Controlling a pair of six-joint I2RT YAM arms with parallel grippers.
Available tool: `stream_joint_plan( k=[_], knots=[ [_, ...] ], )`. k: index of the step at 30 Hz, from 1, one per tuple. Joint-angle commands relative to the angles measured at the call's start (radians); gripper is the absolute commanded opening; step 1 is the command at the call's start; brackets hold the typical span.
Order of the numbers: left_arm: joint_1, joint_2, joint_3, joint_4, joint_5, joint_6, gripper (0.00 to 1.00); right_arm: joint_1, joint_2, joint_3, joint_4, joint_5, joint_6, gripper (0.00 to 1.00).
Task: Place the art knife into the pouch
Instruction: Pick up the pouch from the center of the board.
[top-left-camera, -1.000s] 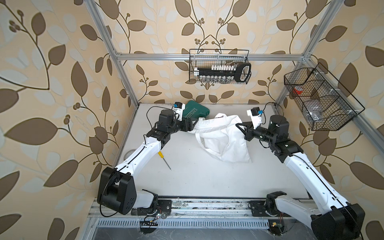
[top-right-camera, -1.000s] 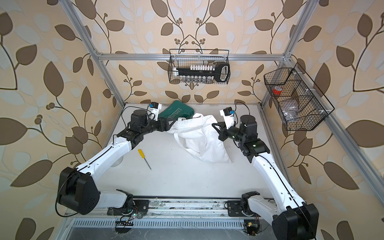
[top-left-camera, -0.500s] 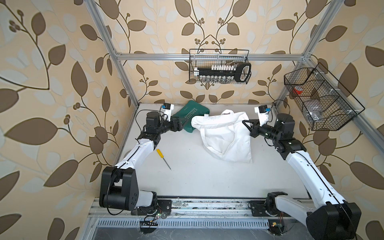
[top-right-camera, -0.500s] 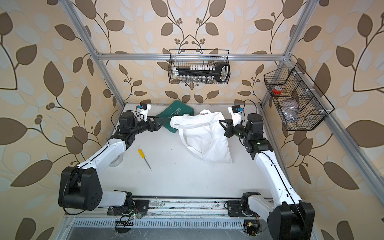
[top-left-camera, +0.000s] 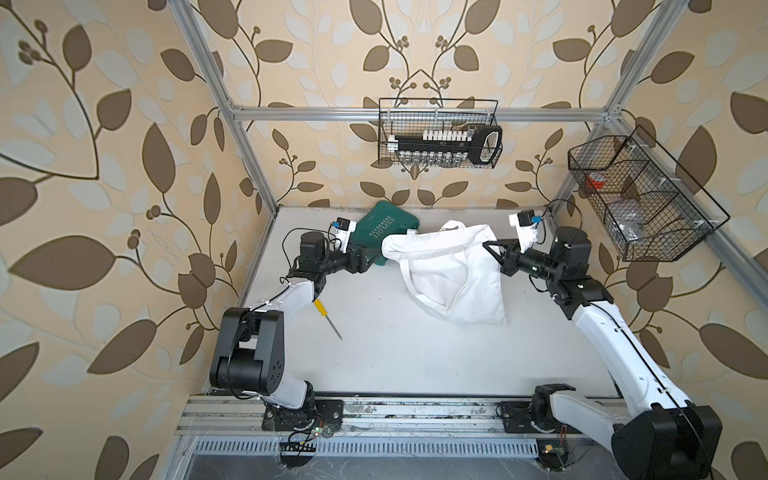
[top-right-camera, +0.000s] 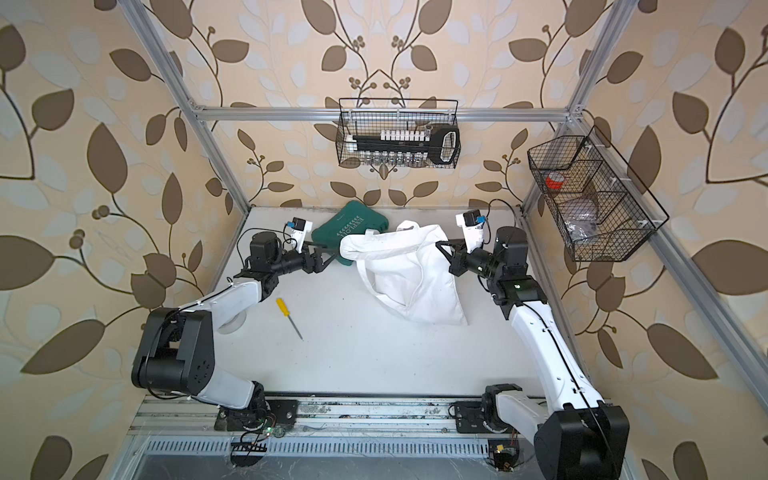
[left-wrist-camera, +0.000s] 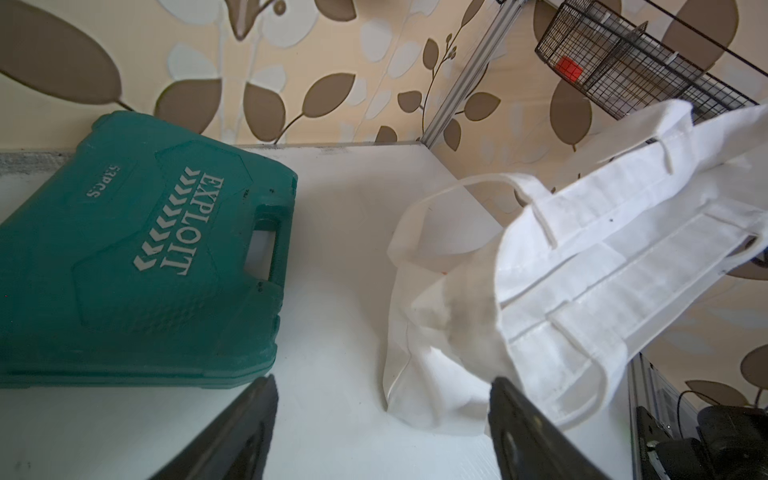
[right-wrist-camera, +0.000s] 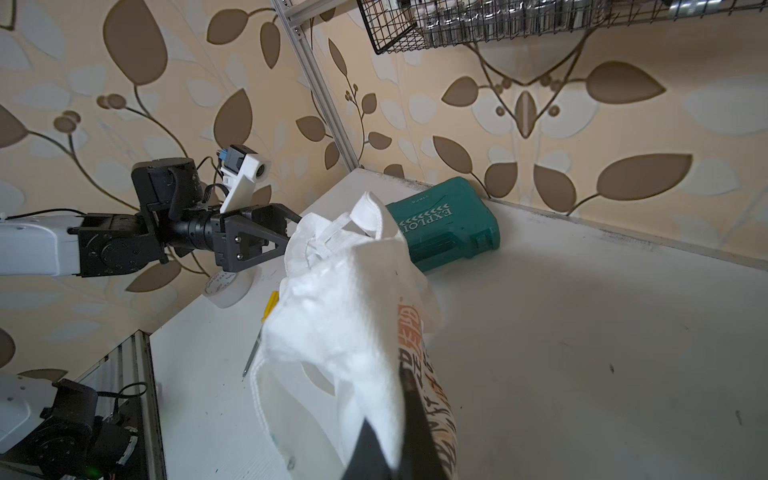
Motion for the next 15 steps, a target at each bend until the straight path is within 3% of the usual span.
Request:
stream_joint_plan(
  k=[1,7,15],
  knots=[
    [0.012,-0.015,-0.006,0.076,0.019,0.042,0.82,-0.01,-0.002,0.008,0.055,-0.024,0.013,0.0],
    [-0.007,0.023,0.026,0.059,0.104,0.046,0.82,-0.014,0.002,0.009,0.066,-0.034,0.024,0.0],
    [-0.109,0.048,0.084,-0.064,0.067,0.15,0.82,-0.015,-0.001,0.007,0.073,-0.046,0.03,0.0]
  ],
)
